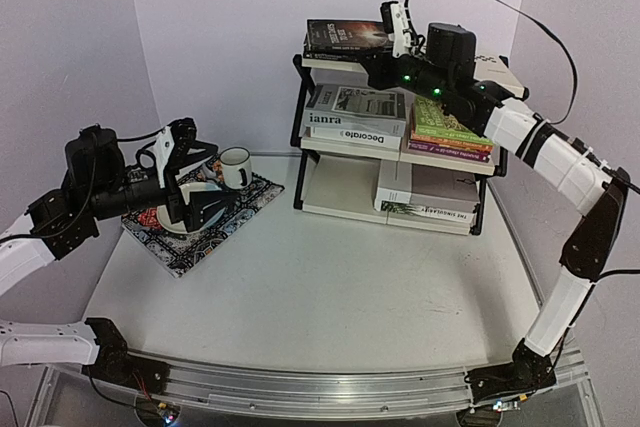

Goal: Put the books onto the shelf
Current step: Adjust the book at the book pile on the shelf.

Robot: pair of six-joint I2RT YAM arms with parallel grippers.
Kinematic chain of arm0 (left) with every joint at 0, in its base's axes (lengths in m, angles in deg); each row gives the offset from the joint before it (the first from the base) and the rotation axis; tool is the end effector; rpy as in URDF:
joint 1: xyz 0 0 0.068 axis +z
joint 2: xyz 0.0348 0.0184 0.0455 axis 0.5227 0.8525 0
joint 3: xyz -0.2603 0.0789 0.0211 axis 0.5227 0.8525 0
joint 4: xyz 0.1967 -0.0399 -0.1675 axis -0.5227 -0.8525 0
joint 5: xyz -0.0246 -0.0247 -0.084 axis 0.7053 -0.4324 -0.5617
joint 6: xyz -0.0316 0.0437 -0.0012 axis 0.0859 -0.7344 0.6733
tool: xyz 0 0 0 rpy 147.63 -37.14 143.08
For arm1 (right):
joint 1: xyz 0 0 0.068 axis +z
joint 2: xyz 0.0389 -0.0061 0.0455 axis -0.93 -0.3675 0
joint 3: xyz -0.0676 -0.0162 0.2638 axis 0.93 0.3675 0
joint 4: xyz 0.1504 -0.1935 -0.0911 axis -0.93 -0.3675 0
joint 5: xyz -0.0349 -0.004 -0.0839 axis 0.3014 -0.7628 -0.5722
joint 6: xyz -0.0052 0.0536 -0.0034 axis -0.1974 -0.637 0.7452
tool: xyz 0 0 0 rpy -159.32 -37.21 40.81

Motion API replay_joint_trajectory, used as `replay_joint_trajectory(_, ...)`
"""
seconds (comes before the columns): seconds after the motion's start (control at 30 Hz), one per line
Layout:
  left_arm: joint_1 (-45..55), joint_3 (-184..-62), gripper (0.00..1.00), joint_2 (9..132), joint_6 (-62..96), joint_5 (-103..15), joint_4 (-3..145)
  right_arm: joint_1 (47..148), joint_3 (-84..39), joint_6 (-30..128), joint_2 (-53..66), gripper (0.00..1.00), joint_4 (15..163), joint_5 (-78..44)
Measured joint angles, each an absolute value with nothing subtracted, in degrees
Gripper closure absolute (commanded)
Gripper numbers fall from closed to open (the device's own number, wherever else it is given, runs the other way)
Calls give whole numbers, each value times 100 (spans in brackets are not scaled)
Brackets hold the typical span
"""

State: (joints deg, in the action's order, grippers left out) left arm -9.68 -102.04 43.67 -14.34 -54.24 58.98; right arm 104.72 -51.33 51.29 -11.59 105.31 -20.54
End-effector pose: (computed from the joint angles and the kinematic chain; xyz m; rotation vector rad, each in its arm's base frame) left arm 0.1375 -0.1356 0.3704 1.0729 1.3375 -0.5561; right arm 0.3253 0.2419 0.4920 -0.4025 1.1804 0.6645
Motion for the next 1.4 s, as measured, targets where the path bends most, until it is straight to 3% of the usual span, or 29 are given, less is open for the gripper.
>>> replay_joint_trajectory(0.97, -968, -10087, 0, 4445, -1481, -5327, 5931, 10473, -6096, 5128, -1971, 100, 10633, -2135)
replay_joint_trajectory(1.07, -968, -10087, 0, 4445, -1479, -5327, 5931, 10473, -6133, 5072, -1996, 86, 10631, -2118)
replay_joint_trajectory(1.17, -968, -10087, 0, 4445, -1473, -5327, 5930, 10473, -6131, 4976, -1996, 81, 10631, -1998)
replay_joint_trajectory(1.4, -968, -10009, 0, 4404, -1355, -5265, 6006, 10477, -4884, 4669, -1182, 38, 10793, -1628)
